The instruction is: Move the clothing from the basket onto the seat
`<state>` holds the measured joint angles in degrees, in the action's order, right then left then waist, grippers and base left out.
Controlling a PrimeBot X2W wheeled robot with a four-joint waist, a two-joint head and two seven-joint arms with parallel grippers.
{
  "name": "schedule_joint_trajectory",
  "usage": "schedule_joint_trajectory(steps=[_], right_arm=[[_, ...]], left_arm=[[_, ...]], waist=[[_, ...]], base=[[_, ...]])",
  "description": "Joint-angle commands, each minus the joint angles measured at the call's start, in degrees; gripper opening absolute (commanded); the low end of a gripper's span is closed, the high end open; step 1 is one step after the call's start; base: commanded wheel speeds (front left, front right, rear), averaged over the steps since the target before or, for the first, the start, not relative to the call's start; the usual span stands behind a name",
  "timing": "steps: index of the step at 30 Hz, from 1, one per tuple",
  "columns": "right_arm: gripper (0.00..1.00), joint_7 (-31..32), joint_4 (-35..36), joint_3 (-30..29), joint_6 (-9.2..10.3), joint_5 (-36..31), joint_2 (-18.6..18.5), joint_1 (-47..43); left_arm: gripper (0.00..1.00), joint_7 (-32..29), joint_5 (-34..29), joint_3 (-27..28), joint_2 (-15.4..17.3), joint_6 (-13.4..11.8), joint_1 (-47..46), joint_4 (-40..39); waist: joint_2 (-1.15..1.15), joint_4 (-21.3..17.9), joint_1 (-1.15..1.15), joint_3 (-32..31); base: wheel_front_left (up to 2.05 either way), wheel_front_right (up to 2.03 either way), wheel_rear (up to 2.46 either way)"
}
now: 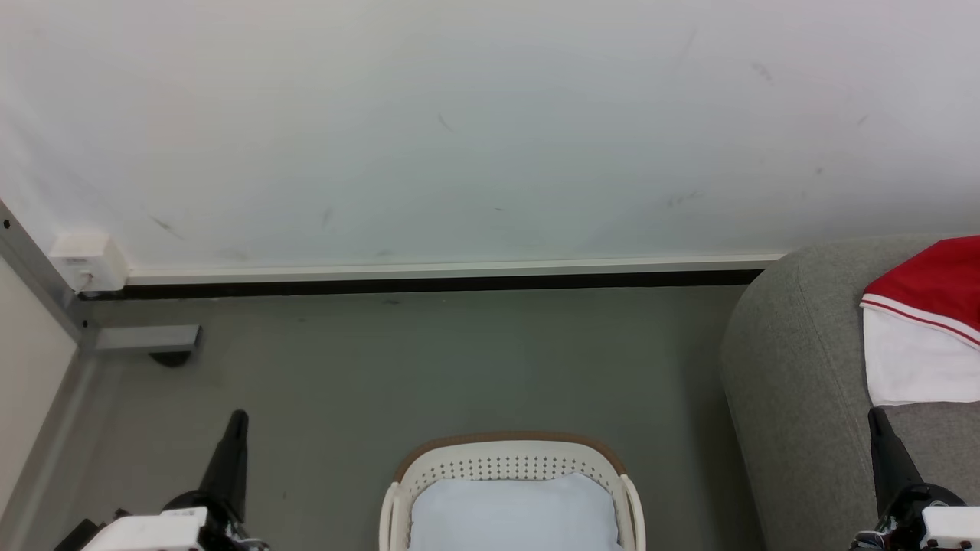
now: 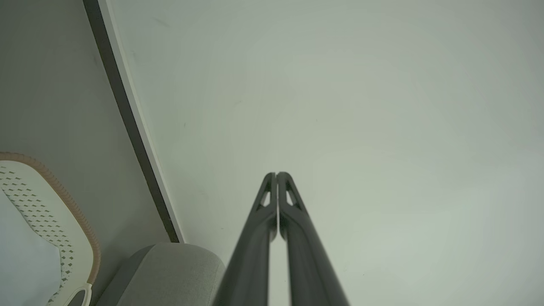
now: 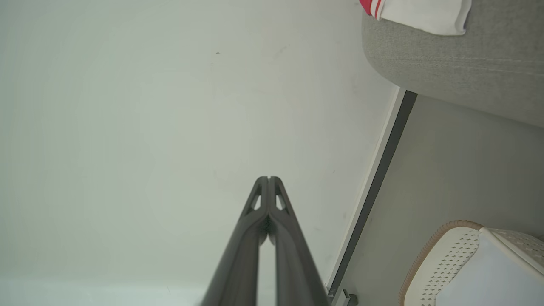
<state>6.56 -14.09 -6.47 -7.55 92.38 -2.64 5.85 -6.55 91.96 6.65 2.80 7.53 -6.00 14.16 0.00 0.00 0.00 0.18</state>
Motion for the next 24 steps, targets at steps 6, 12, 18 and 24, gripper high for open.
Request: schedule_joint_trajectory(steps=[6,12,18,24], right_arm=[[0.0,0.18,0.26,-0.22,0.12,0.07,-0.44,0.7],[0.0,0.18,0.26,-0.22,0.12,0.07,-0.44,0.7],[0.0,0.17,0.26,-0.22,0.12,0.07,-0.44,0.7],[0.0,0.17,0.26,-0.22,0.12,0.07,-0.44,0.7]], left_arm=[[0.0,-0.21,0.77,0.09,0.1,0.12,-0.51,-0.19],[0.0,-0.21,0.78,0.09,0.1,0.12,-0.51,-0.19],[0.0,-0.2,0.79,0.08,0.1,0.12,-0.51,-0.19],[0.0,-0.2,0.79,0.07,0.1,0.12,-0.51,-0.2]], waist=[[0.0,0.0,0.0,0.0],[0.0,0.0,0.0,0.0],[0.0,0.0,0.0,0.0],[0.0,0.0,0.0,0.0]], base=[[0.0,0.0,0.0],[0.0,0.0,0.0],[0.0,0.0,0.0],[0.0,0.0,0.0]])
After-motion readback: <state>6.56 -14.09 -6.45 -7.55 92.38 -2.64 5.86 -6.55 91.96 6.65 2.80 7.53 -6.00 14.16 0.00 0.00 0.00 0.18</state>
